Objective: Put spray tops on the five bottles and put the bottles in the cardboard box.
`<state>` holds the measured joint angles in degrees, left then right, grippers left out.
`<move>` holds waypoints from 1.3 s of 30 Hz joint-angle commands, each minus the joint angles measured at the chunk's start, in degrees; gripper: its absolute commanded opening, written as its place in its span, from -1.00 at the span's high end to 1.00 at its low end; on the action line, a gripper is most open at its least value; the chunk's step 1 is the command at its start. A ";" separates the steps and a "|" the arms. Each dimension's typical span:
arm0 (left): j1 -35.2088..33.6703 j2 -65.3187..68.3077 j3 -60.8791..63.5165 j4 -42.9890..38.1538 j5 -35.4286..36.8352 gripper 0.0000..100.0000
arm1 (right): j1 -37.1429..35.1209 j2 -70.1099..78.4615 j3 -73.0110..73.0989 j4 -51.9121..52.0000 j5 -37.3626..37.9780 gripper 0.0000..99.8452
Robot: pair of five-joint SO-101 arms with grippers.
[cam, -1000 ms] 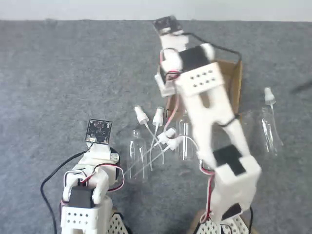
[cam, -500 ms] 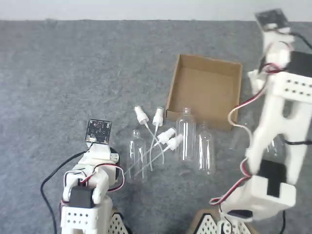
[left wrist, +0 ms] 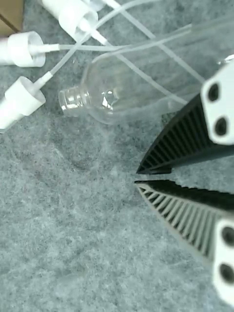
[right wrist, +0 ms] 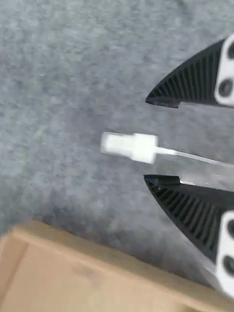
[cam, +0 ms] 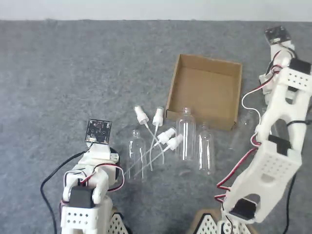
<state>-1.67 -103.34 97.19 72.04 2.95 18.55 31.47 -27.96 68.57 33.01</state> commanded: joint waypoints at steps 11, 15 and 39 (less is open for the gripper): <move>-0.18 -0.97 -0.66 0.26 0.09 0.97 | 3.38 9.54 -0.62 -8.75 0.70 0.61; -0.18 -0.97 -0.66 0.26 0.09 0.97 | 3.38 12.18 -0.62 -8.75 0.70 0.67; -0.18 -0.97 -0.66 0.26 0.09 0.97 | 2.86 -18.86 -0.70 10.77 0.35 0.96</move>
<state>-1.49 -103.34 97.19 72.04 2.95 23.82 22.07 -27.96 73.85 33.19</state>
